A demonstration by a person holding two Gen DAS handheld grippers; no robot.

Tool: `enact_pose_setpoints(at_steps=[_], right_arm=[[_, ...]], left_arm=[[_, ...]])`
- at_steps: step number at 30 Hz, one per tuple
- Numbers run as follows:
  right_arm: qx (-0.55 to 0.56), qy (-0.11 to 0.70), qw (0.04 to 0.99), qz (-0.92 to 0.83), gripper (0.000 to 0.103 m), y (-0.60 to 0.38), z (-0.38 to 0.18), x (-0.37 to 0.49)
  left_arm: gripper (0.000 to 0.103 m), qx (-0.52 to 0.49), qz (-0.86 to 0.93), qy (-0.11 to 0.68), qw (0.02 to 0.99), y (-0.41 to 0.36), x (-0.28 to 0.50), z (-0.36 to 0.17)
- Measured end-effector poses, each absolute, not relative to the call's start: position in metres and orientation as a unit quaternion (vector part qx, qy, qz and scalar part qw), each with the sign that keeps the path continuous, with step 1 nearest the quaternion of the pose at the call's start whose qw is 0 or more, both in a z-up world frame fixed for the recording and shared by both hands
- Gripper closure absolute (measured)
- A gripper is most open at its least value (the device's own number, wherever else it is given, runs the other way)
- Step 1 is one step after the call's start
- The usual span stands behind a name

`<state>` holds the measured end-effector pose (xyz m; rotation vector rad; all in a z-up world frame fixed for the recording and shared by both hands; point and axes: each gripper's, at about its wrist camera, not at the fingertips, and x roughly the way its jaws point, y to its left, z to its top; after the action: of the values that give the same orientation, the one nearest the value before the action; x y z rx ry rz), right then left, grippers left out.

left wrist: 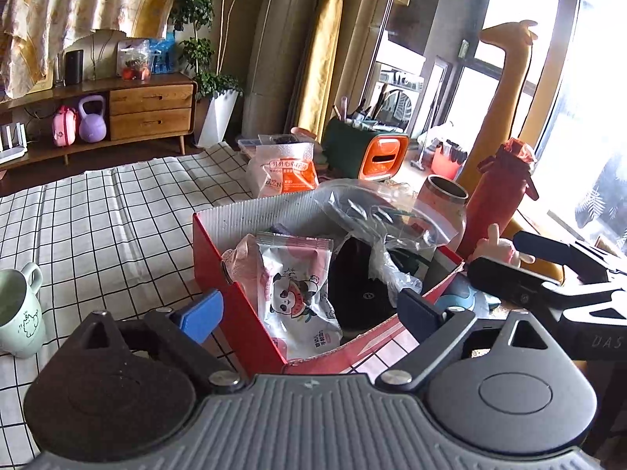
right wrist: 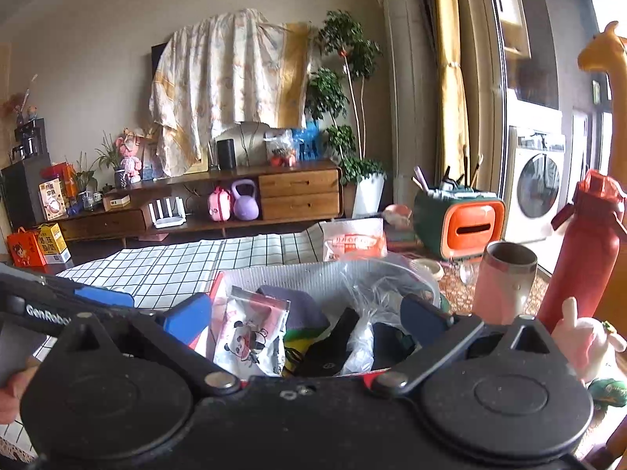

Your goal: Organize soft objects

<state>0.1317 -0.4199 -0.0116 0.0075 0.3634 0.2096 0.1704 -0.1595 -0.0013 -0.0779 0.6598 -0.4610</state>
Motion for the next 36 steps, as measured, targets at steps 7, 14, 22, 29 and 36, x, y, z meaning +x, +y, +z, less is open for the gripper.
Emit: enact_pose_setpoints(at_steps=[7,14,22,29,36], right_arm=[[0.043,0.176,0.979,0.091,0.000,-0.421,-0.016,0.118],[0.074,0.170,0.980,0.067,0.000,-0.423,-0.025,0.104],[0.091,0.162,0.981,0.060,0.000,-0.420,-0.026,0.091],[0.071,0.167,0.982,0.059,0.000,-0.410,-0.029,0.087],[0.071,0.172,0.980,0.069,0.000,-0.405,-0.030,0.083]], left_arm=[[0.002,-0.048,-0.224,0.295,0.928,-0.149,0.149,0.006],[0.002,-0.042,-0.221,0.287,0.931,-0.145,0.135,0.007],[0.002,-0.047,-0.224,0.287,0.930,-0.140,0.121,0.003],[0.002,-0.050,-0.224,0.276,0.933,-0.136,0.111,0.003],[0.002,-0.049,-0.217,0.277,0.935,-0.136,0.110,0.002]])
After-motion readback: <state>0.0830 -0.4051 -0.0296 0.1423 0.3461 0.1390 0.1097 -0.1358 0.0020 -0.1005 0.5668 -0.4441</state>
